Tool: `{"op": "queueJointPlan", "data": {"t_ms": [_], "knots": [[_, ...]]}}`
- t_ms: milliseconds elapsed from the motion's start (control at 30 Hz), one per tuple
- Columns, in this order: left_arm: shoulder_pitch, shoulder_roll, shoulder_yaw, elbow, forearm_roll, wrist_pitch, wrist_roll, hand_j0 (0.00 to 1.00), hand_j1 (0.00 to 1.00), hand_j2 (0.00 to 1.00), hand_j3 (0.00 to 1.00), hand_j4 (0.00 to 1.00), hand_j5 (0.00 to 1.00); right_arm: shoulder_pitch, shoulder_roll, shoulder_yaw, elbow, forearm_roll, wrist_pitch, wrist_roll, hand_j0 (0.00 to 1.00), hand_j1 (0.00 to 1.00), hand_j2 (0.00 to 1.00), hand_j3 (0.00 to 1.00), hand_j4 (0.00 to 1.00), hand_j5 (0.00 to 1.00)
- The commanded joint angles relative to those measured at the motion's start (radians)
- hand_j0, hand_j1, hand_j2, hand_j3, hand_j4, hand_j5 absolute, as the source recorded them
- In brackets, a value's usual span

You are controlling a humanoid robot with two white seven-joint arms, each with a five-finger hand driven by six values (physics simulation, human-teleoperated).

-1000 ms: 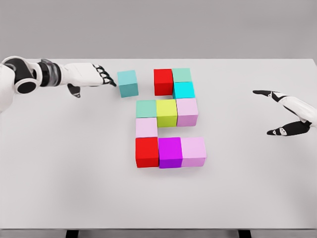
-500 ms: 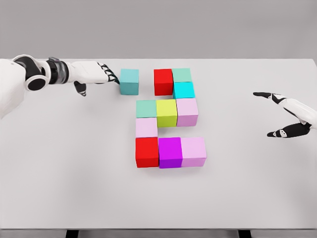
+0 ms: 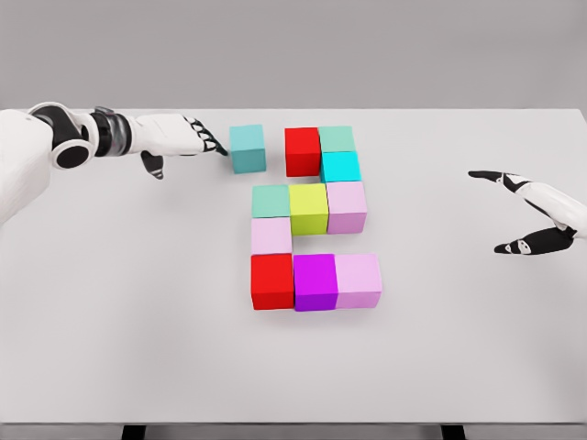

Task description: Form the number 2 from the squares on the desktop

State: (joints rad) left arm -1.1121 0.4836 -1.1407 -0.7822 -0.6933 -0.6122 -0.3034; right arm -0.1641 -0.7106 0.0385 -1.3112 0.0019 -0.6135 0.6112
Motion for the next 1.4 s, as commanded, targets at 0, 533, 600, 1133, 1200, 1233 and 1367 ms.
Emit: {"op": "queueJointPlan", "data": {"t_ms": [0,533,600,1133,1200,1233,1367], "knots": [[0.000,0.001,0.006,0.005,0.003,0.001,0.001,1.00,1.00,1.00,1.00,1.00,1.00,0.000,-0.001,0.000,0.000,-0.010,0.003,0.000,1.00,1.00,1.00,1.00,1.00,1.00],[-0.040,-0.096,0.024,0.172,0.000,0.001,0.000,1.00,1.00,1.00,1.00,1.00,1.00,0.005,-0.001,0.000,-0.005,-0.010,0.003,0.000,1.00,1.00,1.00,1.00,1.00,1.00],[-0.040,-0.102,0.024,0.172,0.000,0.001,0.000,1.00,1.00,1.00,1.00,1.00,1.00,0.005,-0.001,0.000,-0.003,-0.010,0.003,0.000,1.00,1.00,1.00,1.00,1.00,1.00],[-0.040,-0.123,0.029,0.170,0.000,0.001,0.000,1.00,1.00,1.00,1.00,1.00,1.00,0.006,-0.001,-0.002,0.001,-0.010,0.003,0.000,1.00,1.00,1.00,1.00,1.00,1.00],[-0.040,-0.123,0.032,0.170,0.000,0.001,0.000,1.00,1.00,1.00,1.00,1.00,1.00,0.006,-0.001,-0.002,0.001,-0.010,0.003,0.000,1.00,1.00,1.00,1.00,1.00,1.00],[-0.040,-0.125,0.032,0.170,0.000,0.001,0.000,1.00,1.00,1.00,1.00,1.00,1.00,0.006,-0.001,-0.002,0.001,-0.010,0.003,0.000,1.00,1.00,1.00,1.00,1.00,1.00],[-0.040,-0.131,0.032,0.170,0.000,0.001,0.000,1.00,1.00,1.00,1.00,1.00,1.00,0.008,-0.001,-0.002,0.001,-0.010,0.003,0.000,1.00,1.00,1.00,1.00,1.00,1.00]]}}
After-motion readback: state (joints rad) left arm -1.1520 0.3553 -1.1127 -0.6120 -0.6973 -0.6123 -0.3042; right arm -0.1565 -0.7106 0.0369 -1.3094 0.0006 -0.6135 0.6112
